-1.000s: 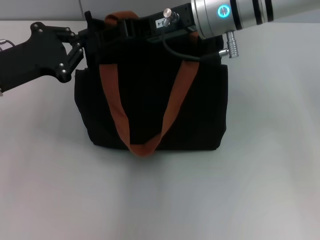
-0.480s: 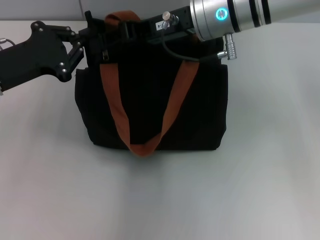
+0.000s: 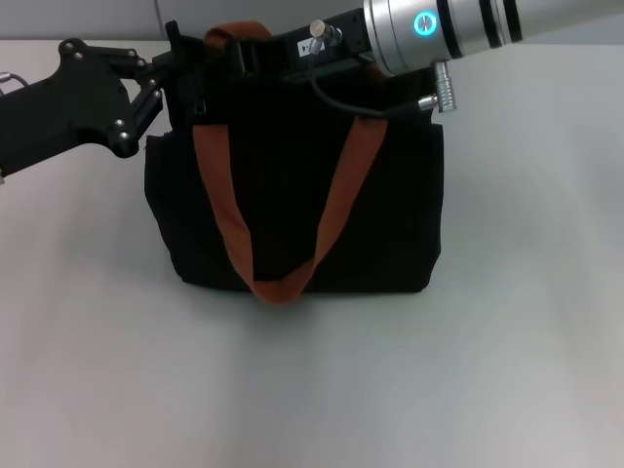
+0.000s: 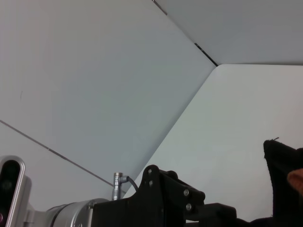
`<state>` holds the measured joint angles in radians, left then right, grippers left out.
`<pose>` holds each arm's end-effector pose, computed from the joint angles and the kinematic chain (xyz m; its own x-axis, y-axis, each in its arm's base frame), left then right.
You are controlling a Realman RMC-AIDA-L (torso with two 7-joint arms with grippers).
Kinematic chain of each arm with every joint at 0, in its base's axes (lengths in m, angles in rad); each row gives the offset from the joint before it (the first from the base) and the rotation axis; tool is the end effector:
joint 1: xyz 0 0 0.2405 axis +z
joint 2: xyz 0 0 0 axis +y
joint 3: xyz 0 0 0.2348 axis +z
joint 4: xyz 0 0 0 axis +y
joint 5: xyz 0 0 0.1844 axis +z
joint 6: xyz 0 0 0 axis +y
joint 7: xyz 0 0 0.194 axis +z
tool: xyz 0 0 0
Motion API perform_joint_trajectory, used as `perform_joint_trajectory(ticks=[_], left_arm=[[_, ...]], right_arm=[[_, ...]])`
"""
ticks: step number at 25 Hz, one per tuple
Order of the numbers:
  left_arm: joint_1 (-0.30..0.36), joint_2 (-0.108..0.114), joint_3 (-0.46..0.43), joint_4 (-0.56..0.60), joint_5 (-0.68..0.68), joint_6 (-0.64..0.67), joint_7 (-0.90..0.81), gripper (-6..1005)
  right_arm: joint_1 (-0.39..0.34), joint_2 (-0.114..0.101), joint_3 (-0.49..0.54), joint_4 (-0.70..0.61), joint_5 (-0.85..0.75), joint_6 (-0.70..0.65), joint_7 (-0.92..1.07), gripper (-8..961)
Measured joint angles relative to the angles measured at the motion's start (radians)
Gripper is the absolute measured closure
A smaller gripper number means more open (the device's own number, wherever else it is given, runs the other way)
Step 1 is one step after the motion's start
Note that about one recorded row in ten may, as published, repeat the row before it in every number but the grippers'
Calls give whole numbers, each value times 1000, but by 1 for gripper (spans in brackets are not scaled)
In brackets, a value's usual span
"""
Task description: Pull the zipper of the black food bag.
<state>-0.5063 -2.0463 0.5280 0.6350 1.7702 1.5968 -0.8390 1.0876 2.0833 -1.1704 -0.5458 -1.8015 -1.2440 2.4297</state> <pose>-0.2022 0.3434 0.0293 0.8173 -0.2129 0.5355 0.1693 -0.7995 -0.5763 0.0231 0.3766 -0.1010 0.5488 -0.7902 -0.2727 -0.7630 -0.6068 0.2229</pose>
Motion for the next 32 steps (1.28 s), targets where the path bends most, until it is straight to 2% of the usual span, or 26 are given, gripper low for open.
perform_joint_trajectory(ticks=[5,12,16,19,25,32], left_arm=[[0,0,0,0,0,0,0,918],[4,0,0,0,0,1,0,916],[5,0,0,0,0,2,0,915],[7,0,0,0,-1,4,0,914],[8,0,0,-2,-1,7,0,912],[8,0,-2,-2,-2,5,0,910]], right_arm=[[2,0,0,1,-1,3,-1,755],[1,0,-8,2,-1,7,0,752],[1,2,-50,-6,0,29,-10,751],[0,2,-51,-6,1,31,-8,780],[-4,3,-52,-9,1,31,-7,954],[-12,-2,-50,-23,0,32,-5,955]])
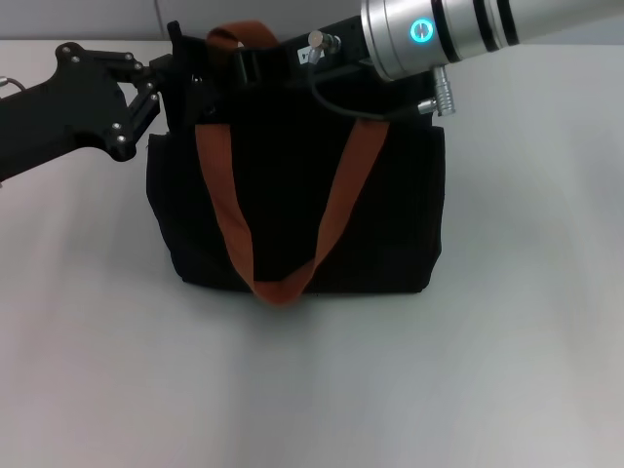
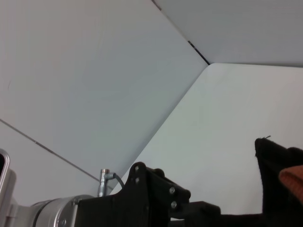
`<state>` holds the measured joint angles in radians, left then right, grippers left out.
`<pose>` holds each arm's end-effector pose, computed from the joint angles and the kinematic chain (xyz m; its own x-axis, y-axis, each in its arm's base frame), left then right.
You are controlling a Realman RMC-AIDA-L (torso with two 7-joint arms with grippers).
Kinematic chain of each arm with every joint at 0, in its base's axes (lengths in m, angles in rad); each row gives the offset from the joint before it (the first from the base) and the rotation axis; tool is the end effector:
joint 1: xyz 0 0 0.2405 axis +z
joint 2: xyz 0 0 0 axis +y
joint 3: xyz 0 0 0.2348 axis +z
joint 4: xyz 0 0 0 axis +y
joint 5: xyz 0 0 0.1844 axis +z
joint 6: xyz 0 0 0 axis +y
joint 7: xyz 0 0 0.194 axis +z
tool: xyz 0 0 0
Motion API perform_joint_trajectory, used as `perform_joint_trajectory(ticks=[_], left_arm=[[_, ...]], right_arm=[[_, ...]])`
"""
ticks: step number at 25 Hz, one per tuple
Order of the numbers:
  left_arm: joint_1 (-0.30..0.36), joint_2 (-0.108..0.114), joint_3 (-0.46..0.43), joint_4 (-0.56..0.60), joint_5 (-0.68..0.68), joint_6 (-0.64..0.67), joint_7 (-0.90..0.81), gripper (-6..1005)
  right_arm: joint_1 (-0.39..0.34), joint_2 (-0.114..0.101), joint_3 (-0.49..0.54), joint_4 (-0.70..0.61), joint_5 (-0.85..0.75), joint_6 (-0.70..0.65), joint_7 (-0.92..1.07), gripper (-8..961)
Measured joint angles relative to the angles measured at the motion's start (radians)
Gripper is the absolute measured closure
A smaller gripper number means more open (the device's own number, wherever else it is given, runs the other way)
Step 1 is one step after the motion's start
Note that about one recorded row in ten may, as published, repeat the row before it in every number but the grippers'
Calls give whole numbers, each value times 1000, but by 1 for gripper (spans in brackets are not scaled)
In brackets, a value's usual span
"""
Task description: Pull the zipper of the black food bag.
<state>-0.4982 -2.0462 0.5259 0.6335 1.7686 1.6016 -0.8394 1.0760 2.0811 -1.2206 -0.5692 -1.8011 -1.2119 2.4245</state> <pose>-0.2045 0.3412 0.0296 0.8159 -0.2076 0.5397 0.1770 -0.7988 -0.5749 0.0272 0.3783 -0.1037 0.5789 -0.7684 -0.2728 -0.7540 -0.6318 0.1797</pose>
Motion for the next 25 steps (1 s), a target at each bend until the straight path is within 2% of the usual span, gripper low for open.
perform_joint_trajectory(ticks=[9,20,25], left_arm=[[4,1,-5,1,-2,1,-3,908],[4,3,-14,1,-3,-5,-3,904],[4,3,-21,0,-3,-5,-3,903]], right_arm=[[-46,-3,4,-88,-61,-2,51,955],[-53,-3,6,-116,-116,-9,97,955],[-83,-2,3,-171,-142,-19,132,955]])
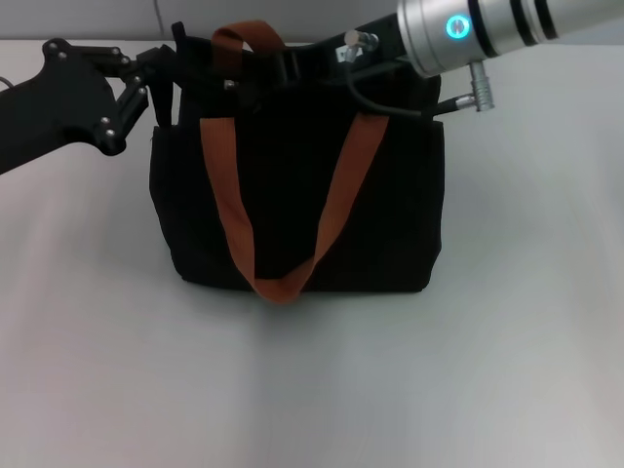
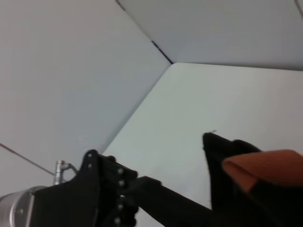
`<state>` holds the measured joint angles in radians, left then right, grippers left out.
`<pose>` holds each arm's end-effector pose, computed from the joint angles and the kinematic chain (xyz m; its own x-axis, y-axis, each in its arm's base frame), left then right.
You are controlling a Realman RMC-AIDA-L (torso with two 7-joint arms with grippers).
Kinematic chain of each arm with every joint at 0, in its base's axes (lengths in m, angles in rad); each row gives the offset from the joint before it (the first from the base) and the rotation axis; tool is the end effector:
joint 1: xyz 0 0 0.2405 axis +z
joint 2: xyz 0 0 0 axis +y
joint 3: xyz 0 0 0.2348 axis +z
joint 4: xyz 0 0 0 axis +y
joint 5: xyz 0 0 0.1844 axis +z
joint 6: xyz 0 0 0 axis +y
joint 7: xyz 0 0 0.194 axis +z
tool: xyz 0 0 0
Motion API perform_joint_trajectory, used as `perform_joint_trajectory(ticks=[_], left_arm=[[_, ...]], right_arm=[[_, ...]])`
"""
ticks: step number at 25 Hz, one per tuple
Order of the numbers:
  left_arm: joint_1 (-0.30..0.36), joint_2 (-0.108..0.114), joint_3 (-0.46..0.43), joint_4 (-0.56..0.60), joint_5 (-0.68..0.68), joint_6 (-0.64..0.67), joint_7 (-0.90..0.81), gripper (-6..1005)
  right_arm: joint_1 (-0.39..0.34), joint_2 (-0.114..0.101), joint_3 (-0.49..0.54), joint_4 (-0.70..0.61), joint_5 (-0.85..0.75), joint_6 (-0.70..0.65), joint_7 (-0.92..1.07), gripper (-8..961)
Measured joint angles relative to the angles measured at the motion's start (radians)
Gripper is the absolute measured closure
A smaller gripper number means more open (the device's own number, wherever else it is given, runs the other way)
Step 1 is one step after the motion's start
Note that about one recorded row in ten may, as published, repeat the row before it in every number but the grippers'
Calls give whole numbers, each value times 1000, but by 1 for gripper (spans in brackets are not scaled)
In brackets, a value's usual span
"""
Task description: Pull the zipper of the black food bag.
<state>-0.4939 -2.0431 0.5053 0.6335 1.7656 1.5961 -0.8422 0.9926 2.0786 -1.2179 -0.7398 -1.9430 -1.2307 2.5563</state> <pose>-0.2083 0.3430 0.0350 0.8157 -0.2029 0.5417 0.1969 -0.7831 -0.5899 0.0472 0.3840 -0.0888 0.5730 -0.7757 -0.2646 -0.7879 -0.6102 0.0825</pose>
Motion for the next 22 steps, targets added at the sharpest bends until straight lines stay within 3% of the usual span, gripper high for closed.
perform_joint_trajectory(ticks=[22], left_arm=[[10,-2,-8,-3,0,-5,-7,897]], right_arm=[[-204,0,43,-297,-142,-75,153,954]])
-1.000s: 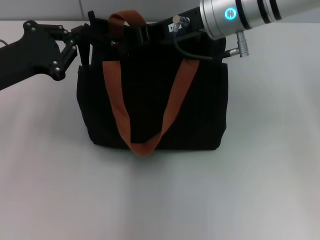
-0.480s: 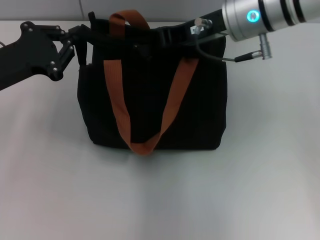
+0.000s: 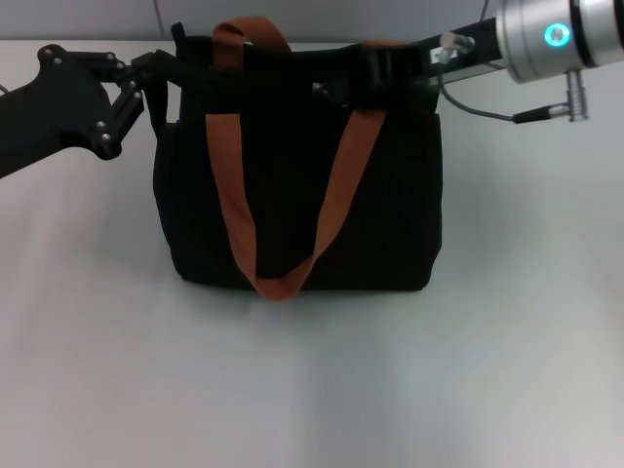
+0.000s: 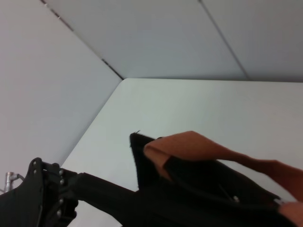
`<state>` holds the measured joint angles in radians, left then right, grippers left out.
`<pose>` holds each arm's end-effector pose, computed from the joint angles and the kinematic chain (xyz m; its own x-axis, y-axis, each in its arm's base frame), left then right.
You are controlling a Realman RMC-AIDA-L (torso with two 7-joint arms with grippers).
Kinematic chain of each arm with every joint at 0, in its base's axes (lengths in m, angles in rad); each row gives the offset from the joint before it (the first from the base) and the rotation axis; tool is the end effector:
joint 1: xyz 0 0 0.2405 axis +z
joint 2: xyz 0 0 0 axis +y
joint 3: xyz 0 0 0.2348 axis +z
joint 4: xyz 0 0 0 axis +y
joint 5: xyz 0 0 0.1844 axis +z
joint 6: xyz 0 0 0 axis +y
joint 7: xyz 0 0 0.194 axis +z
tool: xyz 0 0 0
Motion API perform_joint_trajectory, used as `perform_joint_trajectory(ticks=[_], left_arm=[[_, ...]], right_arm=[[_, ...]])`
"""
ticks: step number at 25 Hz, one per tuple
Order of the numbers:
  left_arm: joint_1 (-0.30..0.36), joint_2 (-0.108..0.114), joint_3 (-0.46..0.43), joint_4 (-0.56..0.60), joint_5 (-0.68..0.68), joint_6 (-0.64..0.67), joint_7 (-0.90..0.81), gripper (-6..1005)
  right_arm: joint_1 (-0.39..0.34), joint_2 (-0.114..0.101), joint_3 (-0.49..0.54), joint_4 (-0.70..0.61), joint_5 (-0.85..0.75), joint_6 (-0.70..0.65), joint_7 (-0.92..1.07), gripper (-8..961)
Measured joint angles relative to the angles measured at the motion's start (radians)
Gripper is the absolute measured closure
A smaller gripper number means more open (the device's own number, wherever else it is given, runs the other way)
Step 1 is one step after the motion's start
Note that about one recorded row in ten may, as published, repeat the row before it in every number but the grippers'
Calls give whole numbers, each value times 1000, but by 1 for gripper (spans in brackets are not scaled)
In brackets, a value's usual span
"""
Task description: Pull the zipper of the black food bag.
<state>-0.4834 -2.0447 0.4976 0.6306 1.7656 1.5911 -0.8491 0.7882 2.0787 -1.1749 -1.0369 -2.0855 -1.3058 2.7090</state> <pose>-0.2130 0.3417 0.0354 0.8155 -0.1851 0.5484 0.2203 -0.7769 -0.5898 0.0900 0.3832 -0.0495 0.5023 -0.8024 -0.3222 -0.8511 -0.5247 -0.0201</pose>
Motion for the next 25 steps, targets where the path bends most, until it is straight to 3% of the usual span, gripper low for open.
perform_joint_trajectory(ticks=[25], left_arm=[[12,5,-3,-4,-11,-2,-19,889]], right_arm=[[-120,-1,133,-115,-36,-76,-32,954]])
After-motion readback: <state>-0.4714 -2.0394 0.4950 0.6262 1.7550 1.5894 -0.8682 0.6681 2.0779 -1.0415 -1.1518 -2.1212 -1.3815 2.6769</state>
